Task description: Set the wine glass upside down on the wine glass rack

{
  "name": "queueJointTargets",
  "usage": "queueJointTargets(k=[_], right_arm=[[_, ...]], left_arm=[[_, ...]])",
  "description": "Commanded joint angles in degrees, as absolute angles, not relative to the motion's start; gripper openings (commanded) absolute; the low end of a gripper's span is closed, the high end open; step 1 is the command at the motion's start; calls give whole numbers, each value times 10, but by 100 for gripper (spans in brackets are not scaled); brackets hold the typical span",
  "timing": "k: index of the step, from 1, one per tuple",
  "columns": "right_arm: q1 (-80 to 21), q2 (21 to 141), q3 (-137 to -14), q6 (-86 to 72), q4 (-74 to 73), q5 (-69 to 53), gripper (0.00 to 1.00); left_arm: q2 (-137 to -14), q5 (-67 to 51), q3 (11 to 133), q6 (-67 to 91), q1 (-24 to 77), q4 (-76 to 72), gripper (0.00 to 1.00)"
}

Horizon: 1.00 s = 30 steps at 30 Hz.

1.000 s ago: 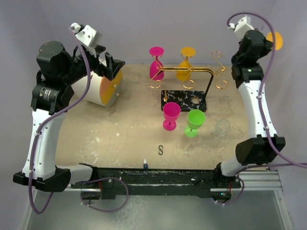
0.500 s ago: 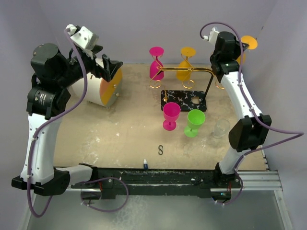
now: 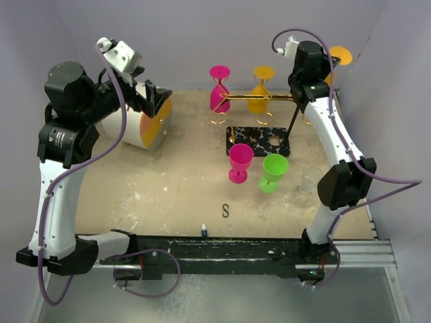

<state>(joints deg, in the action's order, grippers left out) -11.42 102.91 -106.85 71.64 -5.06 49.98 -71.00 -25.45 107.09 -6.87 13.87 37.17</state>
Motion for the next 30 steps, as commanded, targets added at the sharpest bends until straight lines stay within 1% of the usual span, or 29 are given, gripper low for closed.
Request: queueJointTargets(k=[1,18,30], right_arm=[[-125,1028,-1107,698,-53,490,0],[-128,1048,-1117,683,-85,464,0],[-131,1001,-1070,673,-169,423,0]], left_arm=[[-695,-270,1065,-102,133,370,99],[-693,-270,1027,-117,127,367,99],[-696,-273,1032,-119,127,370,99]])
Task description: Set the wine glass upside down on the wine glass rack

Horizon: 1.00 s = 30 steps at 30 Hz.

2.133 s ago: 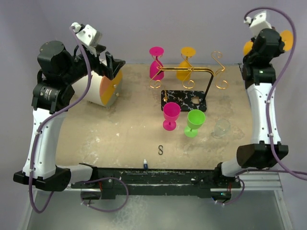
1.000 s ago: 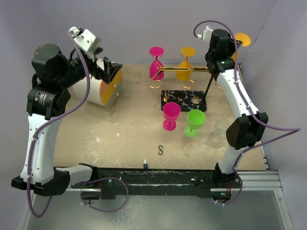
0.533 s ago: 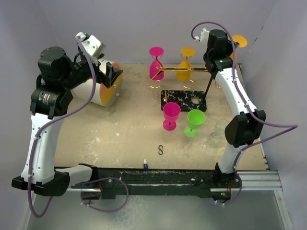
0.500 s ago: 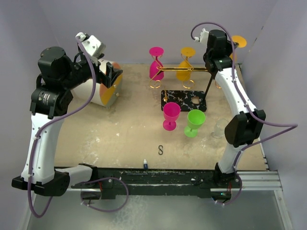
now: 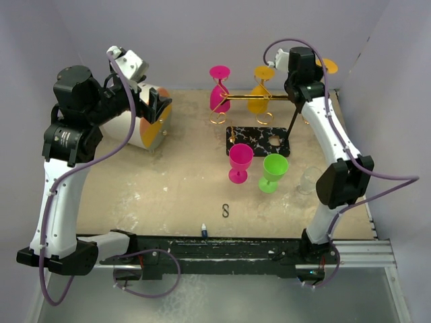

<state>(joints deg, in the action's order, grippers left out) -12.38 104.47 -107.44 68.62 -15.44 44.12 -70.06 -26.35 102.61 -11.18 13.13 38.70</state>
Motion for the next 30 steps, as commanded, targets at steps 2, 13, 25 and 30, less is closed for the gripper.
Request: queueJointTargets(k=[2,13,25,30], right_arm=[[-132,999,-1064,675,-173,420,0],[-149,1011,-1055,666,-185,398,0],[-177,1040,-1058,662,-182,401,0],[-178,1064,-1076,664,-177,410,0]], left_arm=[[-696,-275,1032,-117,127,370,99],[-700,-286,1031,-107,127,367,99],[-701,-289,1024,-105,127,365,99],[-697,-288,1021,-105,126,365,99]])
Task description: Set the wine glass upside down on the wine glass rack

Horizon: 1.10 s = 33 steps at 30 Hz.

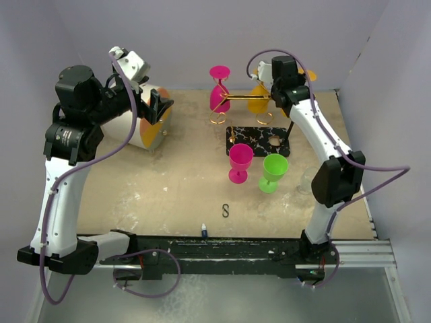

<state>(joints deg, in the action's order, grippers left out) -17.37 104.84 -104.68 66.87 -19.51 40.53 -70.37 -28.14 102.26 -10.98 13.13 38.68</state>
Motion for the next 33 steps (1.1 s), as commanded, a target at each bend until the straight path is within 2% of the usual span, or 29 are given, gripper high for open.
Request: queueJointTargets(k=[1,33], right_arm=[[-178,1071,-1079,665,-174,411,0],[-164,1127,-1159,664,-153,441,0]], left_arm=[[-696,-288,1021,-105,125,366,99],[-687,-288,1018,-114,121,374,99]])
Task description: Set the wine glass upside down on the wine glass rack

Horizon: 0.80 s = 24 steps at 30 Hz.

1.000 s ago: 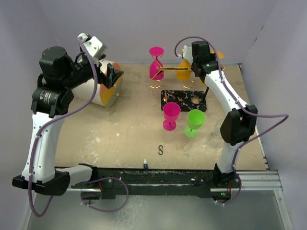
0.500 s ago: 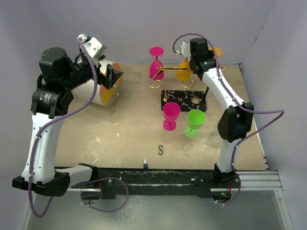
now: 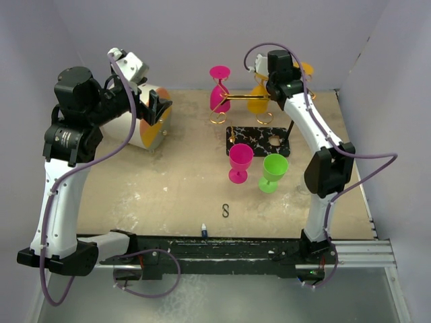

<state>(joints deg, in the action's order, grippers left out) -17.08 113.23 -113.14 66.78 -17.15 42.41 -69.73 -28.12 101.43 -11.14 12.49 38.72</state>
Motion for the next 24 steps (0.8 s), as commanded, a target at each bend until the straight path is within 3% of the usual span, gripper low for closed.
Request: queueJointTargets(k=[1,24], right_arm=[[-162,1126,-1159,664,-154,442,0],[-146,1059,-1079,645,-176,448,0]], left_arm=[[-687,-290,1018,-113,121,374,99],[-699,-305,1031,-103,120,372,99]])
